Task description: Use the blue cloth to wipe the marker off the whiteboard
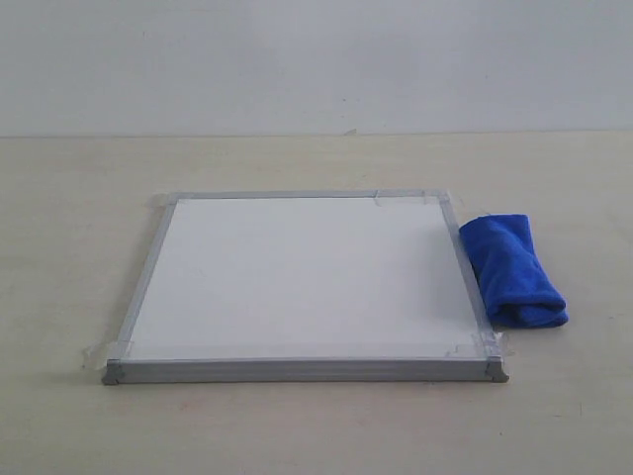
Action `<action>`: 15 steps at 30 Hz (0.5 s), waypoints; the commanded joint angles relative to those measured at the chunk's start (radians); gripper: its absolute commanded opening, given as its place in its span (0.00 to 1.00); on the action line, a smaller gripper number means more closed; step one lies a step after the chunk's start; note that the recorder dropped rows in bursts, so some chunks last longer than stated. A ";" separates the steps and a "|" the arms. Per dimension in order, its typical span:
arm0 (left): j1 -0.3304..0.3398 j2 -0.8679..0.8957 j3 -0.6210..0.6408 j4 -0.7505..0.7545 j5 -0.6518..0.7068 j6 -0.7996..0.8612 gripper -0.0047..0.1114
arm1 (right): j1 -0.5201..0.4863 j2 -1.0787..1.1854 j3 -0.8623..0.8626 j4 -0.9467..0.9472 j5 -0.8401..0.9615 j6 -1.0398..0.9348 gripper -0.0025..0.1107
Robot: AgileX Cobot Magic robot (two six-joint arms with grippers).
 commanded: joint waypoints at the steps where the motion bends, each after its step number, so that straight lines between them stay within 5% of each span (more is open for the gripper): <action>1: 0.003 -0.003 0.003 0.001 -0.003 0.003 0.08 | -0.006 -0.007 0.004 0.004 0.057 0.011 0.02; 15: 0.003 -0.003 0.003 0.001 -0.003 0.003 0.08 | -0.006 -0.007 0.004 0.002 0.057 0.061 0.02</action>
